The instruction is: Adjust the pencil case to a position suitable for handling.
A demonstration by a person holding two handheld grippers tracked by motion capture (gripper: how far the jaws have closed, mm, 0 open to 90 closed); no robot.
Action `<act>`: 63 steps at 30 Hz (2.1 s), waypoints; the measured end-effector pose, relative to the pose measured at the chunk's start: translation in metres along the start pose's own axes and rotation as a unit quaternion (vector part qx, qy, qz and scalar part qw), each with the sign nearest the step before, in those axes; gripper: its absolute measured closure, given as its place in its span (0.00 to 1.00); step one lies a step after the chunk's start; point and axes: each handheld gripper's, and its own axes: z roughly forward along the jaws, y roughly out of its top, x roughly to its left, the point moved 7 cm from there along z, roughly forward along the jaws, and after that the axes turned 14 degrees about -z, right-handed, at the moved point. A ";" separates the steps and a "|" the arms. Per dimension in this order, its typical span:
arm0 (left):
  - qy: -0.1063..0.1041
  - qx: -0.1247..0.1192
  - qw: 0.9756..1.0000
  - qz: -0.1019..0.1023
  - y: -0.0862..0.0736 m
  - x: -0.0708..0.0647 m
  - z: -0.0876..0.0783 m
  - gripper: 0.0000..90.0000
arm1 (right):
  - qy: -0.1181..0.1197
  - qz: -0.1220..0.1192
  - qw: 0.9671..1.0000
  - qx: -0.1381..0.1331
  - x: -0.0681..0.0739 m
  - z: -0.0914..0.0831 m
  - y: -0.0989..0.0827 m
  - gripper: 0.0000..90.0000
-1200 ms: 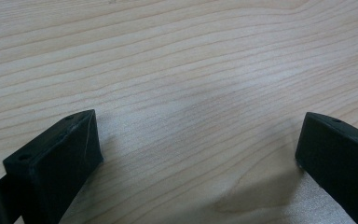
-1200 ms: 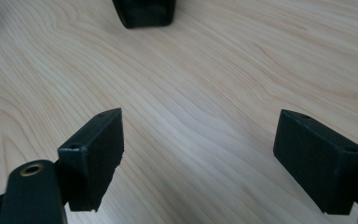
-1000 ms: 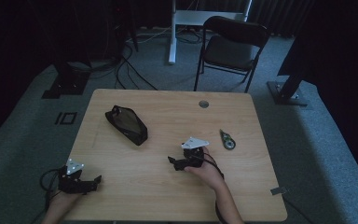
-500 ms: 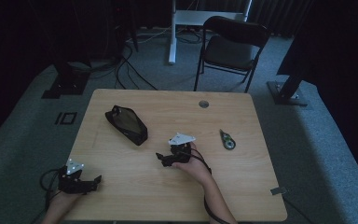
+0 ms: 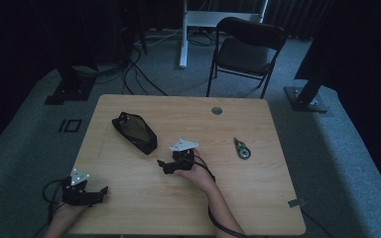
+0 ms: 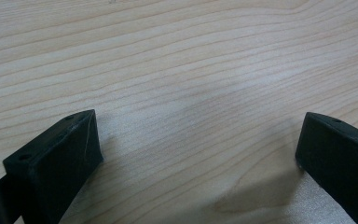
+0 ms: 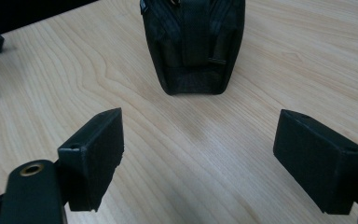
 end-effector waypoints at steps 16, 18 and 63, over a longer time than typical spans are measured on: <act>0.000 0.000 1.000 0.000 0.000 0.000 0.000 0.00 | -0.009 0.008 1.000 -0.017 0.004 0.026 0.016 0.25; 0.000 0.000 1.000 0.000 0.000 0.000 0.000 0.00 | -0.015 0.007 1.000 -0.020 0.002 0.027 0.019 0.32; 0.000 0.000 1.000 0.000 0.000 0.000 0.000 0.00 | -0.017 0.007 1.000 -0.012 -0.006 0.027 0.024 0.81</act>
